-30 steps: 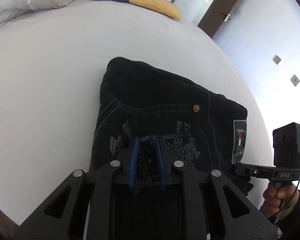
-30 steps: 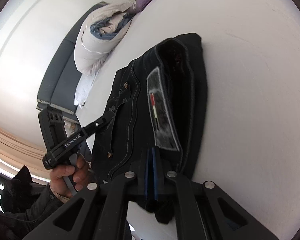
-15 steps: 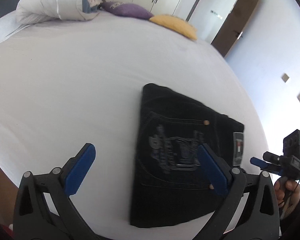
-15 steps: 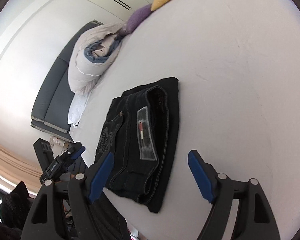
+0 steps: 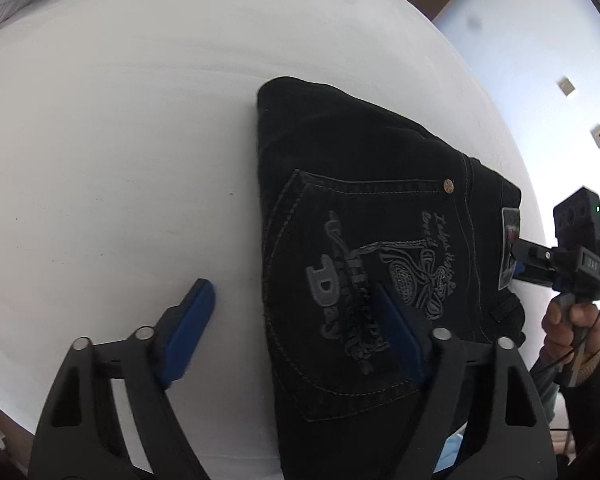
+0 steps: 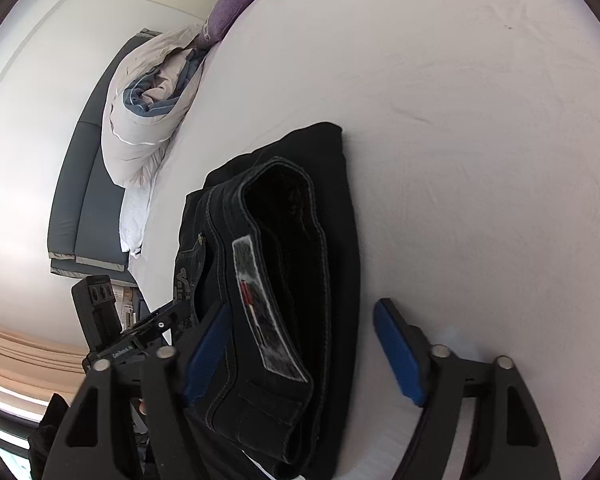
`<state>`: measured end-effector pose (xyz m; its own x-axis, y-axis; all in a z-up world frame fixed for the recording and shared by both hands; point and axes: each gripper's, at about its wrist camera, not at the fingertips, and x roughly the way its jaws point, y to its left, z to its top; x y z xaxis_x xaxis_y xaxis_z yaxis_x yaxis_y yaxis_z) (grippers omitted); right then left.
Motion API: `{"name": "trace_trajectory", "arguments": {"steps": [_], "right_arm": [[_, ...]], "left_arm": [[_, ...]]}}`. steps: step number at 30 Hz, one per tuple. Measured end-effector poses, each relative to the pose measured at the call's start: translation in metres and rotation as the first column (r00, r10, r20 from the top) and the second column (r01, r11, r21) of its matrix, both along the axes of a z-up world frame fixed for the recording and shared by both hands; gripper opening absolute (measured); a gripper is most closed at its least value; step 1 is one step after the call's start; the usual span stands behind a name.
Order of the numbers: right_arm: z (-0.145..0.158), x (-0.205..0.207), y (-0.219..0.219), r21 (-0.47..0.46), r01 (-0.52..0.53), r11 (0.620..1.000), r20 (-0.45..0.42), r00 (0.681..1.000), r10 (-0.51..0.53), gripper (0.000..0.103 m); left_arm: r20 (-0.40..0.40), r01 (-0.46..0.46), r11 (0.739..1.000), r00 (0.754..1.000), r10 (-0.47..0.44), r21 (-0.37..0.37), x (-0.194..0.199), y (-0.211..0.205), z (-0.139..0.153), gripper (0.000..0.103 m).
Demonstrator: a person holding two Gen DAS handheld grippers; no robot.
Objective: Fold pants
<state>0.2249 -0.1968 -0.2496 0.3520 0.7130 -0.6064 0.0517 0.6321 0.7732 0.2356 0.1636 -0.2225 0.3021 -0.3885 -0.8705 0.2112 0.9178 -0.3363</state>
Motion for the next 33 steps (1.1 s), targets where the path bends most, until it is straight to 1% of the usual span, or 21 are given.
{"name": "trace_trajectory", "arguments": {"steps": [1, 2, 3, 4, 5, 6, 7, 9, 11, 12, 13, 16, 19, 22, 24, 26, 27, 28, 29, 31, 33], "right_arm": [[-0.001, 0.003, 0.004, -0.005, -0.015, 1.0, -0.003, 1.0, 0.015, 0.063], [-0.001, 0.005, 0.008, -0.015, -0.025, 1.0, -0.003, 1.0, 0.025, 0.057], [0.0, 0.007, 0.011, -0.024, -0.03, 0.999, 0.001, 1.0, 0.03, 0.053], [0.001, 0.007, 0.013, -0.04, -0.034, 0.999, 0.003, 0.999, 0.034, 0.046], [0.001, 0.007, 0.015, -0.05, -0.033, 0.998, 0.006, 0.999, 0.033, 0.041], [0.002, 0.006, 0.015, -0.058, -0.031, 0.998, 0.013, 0.999, 0.032, 0.04], [0.003, 0.005, 0.016, -0.07, -0.032, 0.997, 0.023, 0.999, 0.033, 0.035], [0.011, 0.002, 0.021, -0.125, -0.039, 0.991, 0.059, 0.997, 0.047, 0.031], [0.024, -0.002, 0.029, -0.202, -0.046, 0.978, 0.109, 0.992, 0.069, 0.024], [0.031, -0.004, 0.032, -0.23, -0.046, 0.972, 0.136, 0.988, 0.079, 0.023], [0.037, -0.006, 0.033, -0.246, -0.046, 0.968, 0.156, 0.984, 0.086, 0.02], [0.057, -0.01, 0.035, -0.272, -0.045, 0.961, 0.212, 0.971, 0.106, 0.018], [0.081, -0.012, 0.031, -0.279, -0.03, 0.96, 0.269, 0.957, 0.108, 0.018], [0.105, -0.004, 0.012, -0.275, 0.008, 0.961, 0.323, 0.943, 0.084, 0.018], [0.119, 0.007, -0.006, -0.286, 0.041, 0.957, 0.356, 0.932, 0.067, 0.018], [0.128, 0.021, -0.023, -0.292, 0.067, 0.954, 0.369, 0.928, 0.048, 0.018], [0.131, 0.027, -0.03, -0.296, 0.077, 0.952, 0.374, 0.926, 0.042, 0.018], [0.134, 0.035, -0.038, -0.307, 0.086, 0.948, 0.378, 0.925, 0.039, 0.018], [0.134, 0.042, -0.045, -0.314, 0.094, 0.945, 0.378, 0.925, 0.033, 0.018], [0.128, 0.057, -0.062, -0.311, 0.113, 0.944, 0.365, 0.931, 0.009, 0.018], [0.117, 0.07, -0.077, -0.301, 0.13, 0.945, 0.354, 0.935, -0.016, 0.018]], "left_arm": [[0.004, 0.011, 1.0, 1.0, -0.011, -0.005, -0.002, 0.0, 0.003, 0.057], [-0.001, 0.017, 1.0, 1.0, -0.017, -0.025, -0.003, -0.003, 0.003, 0.051], [-0.002, 0.008, 1.0, 1.0, -0.008, -0.019, -0.003, -0.004, 0.004, 0.05], [-0.001, 0.005, 1.0, 1.0, -0.005, -0.007, -0.003, -0.007, 0.005, 0.048], [0.005, 0.005, 1.0, 1.0, -0.006, 0.004, -0.004, -0.009, 0.007, 0.044], [0.011, 0.006, 1.0, 1.0, -0.006, 0.015, -0.006, -0.013, 0.009, 0.04], [0.017, 0.007, 1.0, 1.0, -0.008, 0.029, -0.007, -0.015, 0.011, 0.039], [0.034, 0.006, 0.998, 0.999, -0.008, 0.062, -0.009, -0.025, 0.015, 0.032], [0.045, -0.002, 0.996, 0.999, -0.002, 0.084, -0.012, -0.029, 0.021, 0.027], [0.052, -0.008, 0.996, 0.999, 0.004, 0.084, -0.013, -0.03, 0.024, 0.023], [0.057, -0.013, 0.997, 0.998, 0.009, 0.082, -0.014, -0.032, 0.027, 0.021], [0.086, -0.033, 0.998, 0.996, 0.027, 0.06, -0.017, -0.031, 0.045, 0.02], [0.14, -0.028, 0.999, 0.99, 0.023, 0.034, -0.016, -0.041, 0.071, 0.02], [0.202, -0.015, 1.0, 0.979, 0.011, 0.017, -0.005, -0.052, 0.101, 0.02], [0.228, 0.0, 1.0, 0.974, -0.003, 0.012, 0.006, -0.062, 0.113, 0.02], [0.256, 0.019, 1.0, 0.966, -0.02, 0.008, 0.023, -0.079, 0.124, 0.02], [0.265, 0.029, 1.0, 0.964, -0.031, 0.01, 0.03, -0.087, 0.128, 0.02], [0.27, 0.04, 0.999, 0.962, -0.043, 0.017, 0.043, -0.119, 0.12, 0.02], [0.276, 0.05, 0.998, 0.959, -0.056, 0.028, 0.055, -0.133, 0.119, 0.02], [0.275, 0.064, 0.997, 0.959, -0.074, 0.043, 0.073, -0.142, 0.119, 0.02], [0.262, 0.074, 0.995, 0.961, -0.088, 0.063, 0.09, -0.164, 0.104, 0.02]]}}
